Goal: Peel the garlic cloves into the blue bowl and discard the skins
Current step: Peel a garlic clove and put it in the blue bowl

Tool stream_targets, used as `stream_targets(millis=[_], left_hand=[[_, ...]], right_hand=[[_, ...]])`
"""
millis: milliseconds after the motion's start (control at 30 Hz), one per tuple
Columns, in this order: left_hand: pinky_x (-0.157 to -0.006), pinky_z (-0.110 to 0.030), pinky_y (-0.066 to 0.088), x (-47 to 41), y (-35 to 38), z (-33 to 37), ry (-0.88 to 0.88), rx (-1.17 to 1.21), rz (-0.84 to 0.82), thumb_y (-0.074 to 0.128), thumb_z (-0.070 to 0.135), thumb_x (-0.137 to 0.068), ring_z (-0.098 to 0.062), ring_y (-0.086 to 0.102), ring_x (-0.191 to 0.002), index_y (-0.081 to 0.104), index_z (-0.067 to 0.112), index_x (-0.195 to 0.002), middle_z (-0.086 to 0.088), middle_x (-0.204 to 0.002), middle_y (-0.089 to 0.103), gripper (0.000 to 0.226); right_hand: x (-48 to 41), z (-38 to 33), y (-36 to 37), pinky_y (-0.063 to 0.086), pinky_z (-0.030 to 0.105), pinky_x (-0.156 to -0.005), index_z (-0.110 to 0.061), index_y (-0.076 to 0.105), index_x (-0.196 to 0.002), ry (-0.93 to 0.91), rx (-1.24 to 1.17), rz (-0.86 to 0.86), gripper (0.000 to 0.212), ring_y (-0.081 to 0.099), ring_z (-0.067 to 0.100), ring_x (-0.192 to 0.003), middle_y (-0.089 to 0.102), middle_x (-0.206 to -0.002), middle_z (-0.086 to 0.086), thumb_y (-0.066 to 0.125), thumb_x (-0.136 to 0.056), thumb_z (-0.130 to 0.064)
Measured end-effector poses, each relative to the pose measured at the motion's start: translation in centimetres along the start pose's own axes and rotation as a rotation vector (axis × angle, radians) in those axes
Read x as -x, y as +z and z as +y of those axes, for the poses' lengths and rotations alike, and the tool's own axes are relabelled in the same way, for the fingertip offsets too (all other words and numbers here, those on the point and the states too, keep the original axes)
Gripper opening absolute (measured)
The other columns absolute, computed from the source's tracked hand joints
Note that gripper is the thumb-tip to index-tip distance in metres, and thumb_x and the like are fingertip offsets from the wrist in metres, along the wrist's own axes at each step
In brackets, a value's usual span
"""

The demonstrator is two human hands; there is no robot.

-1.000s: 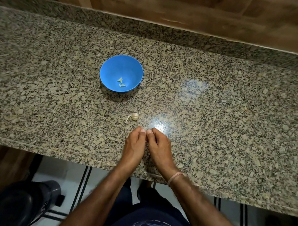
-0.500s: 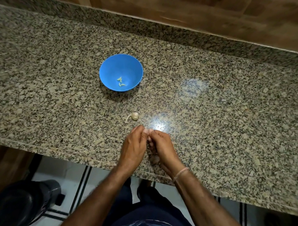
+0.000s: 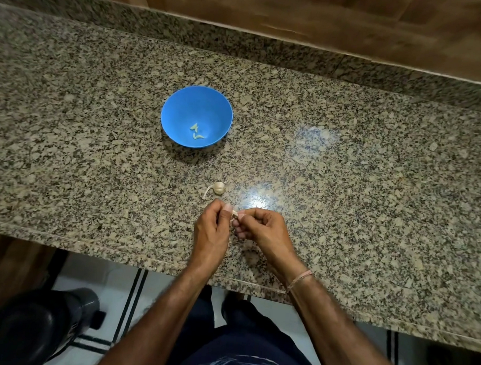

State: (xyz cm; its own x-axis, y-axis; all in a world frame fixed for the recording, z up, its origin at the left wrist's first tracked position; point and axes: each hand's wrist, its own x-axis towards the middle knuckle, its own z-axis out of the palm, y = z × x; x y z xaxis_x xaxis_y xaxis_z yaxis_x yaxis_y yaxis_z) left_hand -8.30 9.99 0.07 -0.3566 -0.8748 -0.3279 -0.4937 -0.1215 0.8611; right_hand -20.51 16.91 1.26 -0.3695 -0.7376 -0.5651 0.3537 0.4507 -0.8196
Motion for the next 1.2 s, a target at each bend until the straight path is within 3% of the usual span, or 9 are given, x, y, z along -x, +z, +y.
stream_targets(millis=[167,267,467,567,700,800,900,1033,1200], left_hand=[[-0.056,-0.014,0.040,0.1,0.1,-0.1,0.051,-0.052,0.020,0.046,0.037,-0.109,-0.006,0.047,-0.066,0.058,0.018,-0.097,0.004,-0.082,0.057,0.025],[-0.054,-0.022,0.038,-0.2,0.2,-0.2,-0.196,0.231,-0.069,0.047,0.038,-0.109,-0.009,0.045,-0.062,0.064,0.016,-0.099,-0.001,-0.078,0.056,0.030],[-0.065,-0.019,0.049,-0.2,-0.4,0.1,0.073,-0.070,0.026,0.056,0.039,-0.103,-0.008,0.064,-0.080,0.065,0.020,-0.100,0.006,-0.089,0.067,0.022],[-0.060,-0.017,0.044,-0.4,-0.1,0.0,0.031,-0.072,0.028,0.054,0.039,-0.105,-0.004,0.058,-0.073,0.064,0.021,-0.100,0.007,-0.087,0.065,0.021],[-0.056,-0.024,0.039,-0.5,0.4,0.0,-0.147,0.035,-0.015,0.048,0.038,-0.109,-0.010,0.049,-0.064,0.065,0.017,-0.094,0.001,-0.077,0.060,0.031],[-0.059,-0.028,0.041,-0.6,0.4,0.1,-0.285,0.200,-0.027,0.047,0.032,-0.110,-0.014,0.051,-0.067,0.065,0.013,-0.089,-0.003,-0.078,0.061,0.033],[-0.058,-0.032,0.040,-0.8,0.2,-0.2,-0.190,0.098,0.011,0.049,0.033,-0.109,-0.018,0.049,-0.065,0.066,0.013,-0.089,-0.011,-0.079,0.063,0.033],[-0.045,-0.016,0.031,-0.7,0.1,-0.4,-0.066,-0.040,0.036,0.050,0.033,-0.108,-0.010,0.039,-0.056,0.059,0.018,-0.083,0.000,-0.070,0.053,0.031],[-0.045,-0.017,0.033,-0.7,0.1,-0.2,0.002,-0.131,-0.008,0.047,0.033,-0.109,-0.007,0.037,-0.056,0.058,0.022,-0.081,0.005,-0.067,0.048,0.032]], right_hand=[[-0.1,-0.2,0.4,0.056,0.020,-0.064,-0.010,0.071,-0.089,-0.248,0.450,0.108,0.014,0.064,0.008,-0.067,0.071,-0.078,0.004,0.067,-0.100,-0.016],[-0.3,0.2,0.7,0.049,0.015,-0.058,-0.014,0.066,-0.085,-0.465,0.746,0.172,0.016,0.052,-0.001,-0.060,0.061,-0.072,-0.006,0.064,-0.102,-0.017],[-0.8,0.0,0.3,0.063,0.033,-0.066,-0.011,0.070,-0.088,-0.107,0.368,0.133,0.015,0.067,0.013,-0.070,0.074,-0.082,0.006,0.067,-0.099,-0.021],[-0.6,-0.3,0.5,0.059,0.023,-0.066,-0.005,0.070,-0.091,-0.022,0.217,0.087,0.015,0.067,0.010,-0.069,0.073,-0.082,0.004,0.066,-0.100,-0.017],[-0.6,0.0,0.6,0.049,0.015,-0.055,-0.010,0.067,-0.086,-0.300,0.565,0.165,0.015,0.056,0.000,-0.059,0.065,-0.073,-0.003,0.064,-0.101,-0.014],[-0.8,0.5,0.6,0.049,0.021,-0.054,-0.013,0.062,-0.083,-0.483,0.750,0.185,0.017,0.054,0.005,-0.059,0.061,-0.071,-0.004,0.059,-0.100,-0.011],[-1.2,0.9,0.0,0.054,0.020,-0.060,-0.013,0.070,-0.086,-0.480,0.751,0.176,0.016,0.062,0.006,-0.065,0.068,-0.074,-0.004,0.062,-0.101,-0.010],[-1.2,1.2,-0.5,0.056,0.016,-0.084,-0.018,0.076,-0.119,-0.440,0.739,0.169,0.021,0.071,0.002,-0.094,0.077,-0.111,-0.005,0.068,-0.100,-0.014],[-1.0,0.2,0.2,0.057,0.018,-0.077,-0.015,0.077,-0.094,-0.347,0.422,0.128,0.003,0.070,0.004,-0.083,0.076,-0.088,-0.007,0.076,-0.094,-0.018]])
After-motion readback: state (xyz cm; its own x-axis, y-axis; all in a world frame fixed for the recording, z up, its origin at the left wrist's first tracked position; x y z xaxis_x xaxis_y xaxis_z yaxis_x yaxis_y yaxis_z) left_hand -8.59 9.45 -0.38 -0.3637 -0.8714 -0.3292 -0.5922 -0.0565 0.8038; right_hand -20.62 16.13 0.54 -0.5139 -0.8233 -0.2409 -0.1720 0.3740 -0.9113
